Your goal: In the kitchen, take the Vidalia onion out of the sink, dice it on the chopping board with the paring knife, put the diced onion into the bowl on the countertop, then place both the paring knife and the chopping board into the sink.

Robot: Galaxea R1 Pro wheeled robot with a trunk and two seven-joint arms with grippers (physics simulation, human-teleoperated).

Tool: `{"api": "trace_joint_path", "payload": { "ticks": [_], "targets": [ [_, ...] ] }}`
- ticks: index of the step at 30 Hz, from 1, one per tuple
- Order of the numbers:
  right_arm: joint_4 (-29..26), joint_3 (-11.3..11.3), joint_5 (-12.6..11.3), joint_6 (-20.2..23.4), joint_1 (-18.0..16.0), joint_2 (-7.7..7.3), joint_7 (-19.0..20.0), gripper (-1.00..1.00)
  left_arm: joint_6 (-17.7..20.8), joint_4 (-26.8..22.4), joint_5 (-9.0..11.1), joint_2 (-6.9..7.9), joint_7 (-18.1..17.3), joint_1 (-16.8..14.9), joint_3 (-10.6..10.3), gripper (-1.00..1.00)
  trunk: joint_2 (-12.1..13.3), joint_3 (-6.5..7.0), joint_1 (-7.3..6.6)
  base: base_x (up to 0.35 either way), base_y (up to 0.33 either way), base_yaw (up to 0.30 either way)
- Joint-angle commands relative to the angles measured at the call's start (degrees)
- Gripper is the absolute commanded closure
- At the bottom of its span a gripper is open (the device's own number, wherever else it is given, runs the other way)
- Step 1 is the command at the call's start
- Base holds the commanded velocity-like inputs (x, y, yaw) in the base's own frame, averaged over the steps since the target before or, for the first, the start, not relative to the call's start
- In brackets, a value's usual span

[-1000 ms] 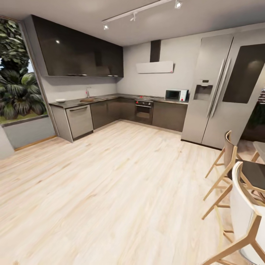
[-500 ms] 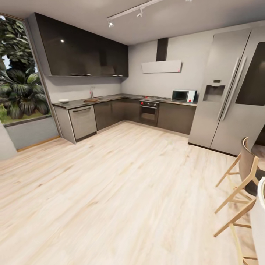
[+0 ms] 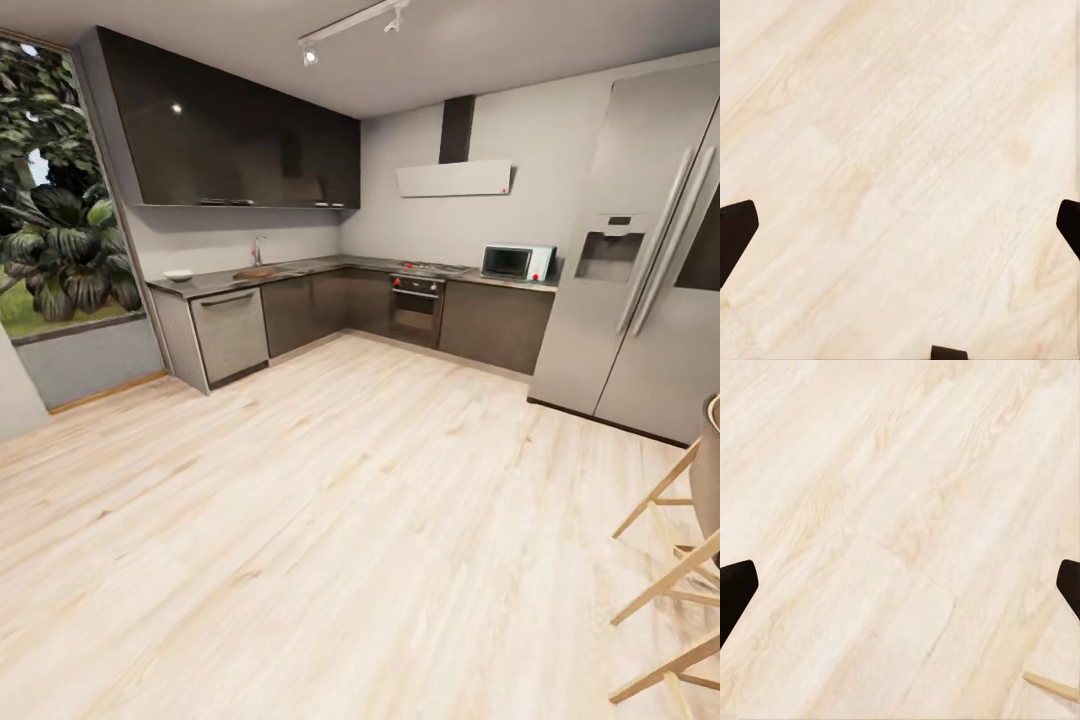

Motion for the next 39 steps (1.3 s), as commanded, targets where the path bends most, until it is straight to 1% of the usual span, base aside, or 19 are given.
{"api": "trace_joint_path", "payload": {
  "ticks": [1, 19, 33, 39],
  "targets": [
    [0.04, 0.02, 0.02, -0.17, -0.03, 0.01, -0.19, -1.00, -0.18, 0.01, 0.05, 0.00, 0.11, -0.03, 0.00, -1.00, -0.02, -0.06, 0.03, 0.329, -0.123, 0.001],
    [0.04, 0.06, 0.02, -0.17, -0.01, 0.01, -0.20, -1.00, -0.18, -0.04, 0.05, 0.00, 0.05, -0.03, 0.00, -1.00, -0.02, -0.06, 0.03, 0.329, -0.123, 0.007],
    [0.39, -0.01, 0.02, -0.19, -0.01, 0.01, -0.19, -1.00, -0.18, -0.04, 0.05, 0.04, 0.02, -0.03, 0.00, -1.00, -0.02, -0.06, 0.03, 0.329, -0.122, 0.136],
    [0.47, -0.03, 0.02, -0.17, -0.04, 0.01, -0.19, -1.00, -0.18, -0.09, 0.05, 0.08, 0.02, -0.03, 0.00, -1.00, -0.02, -0.06, 0.03, 0.329, -0.046, 0.149]
  ]
}}
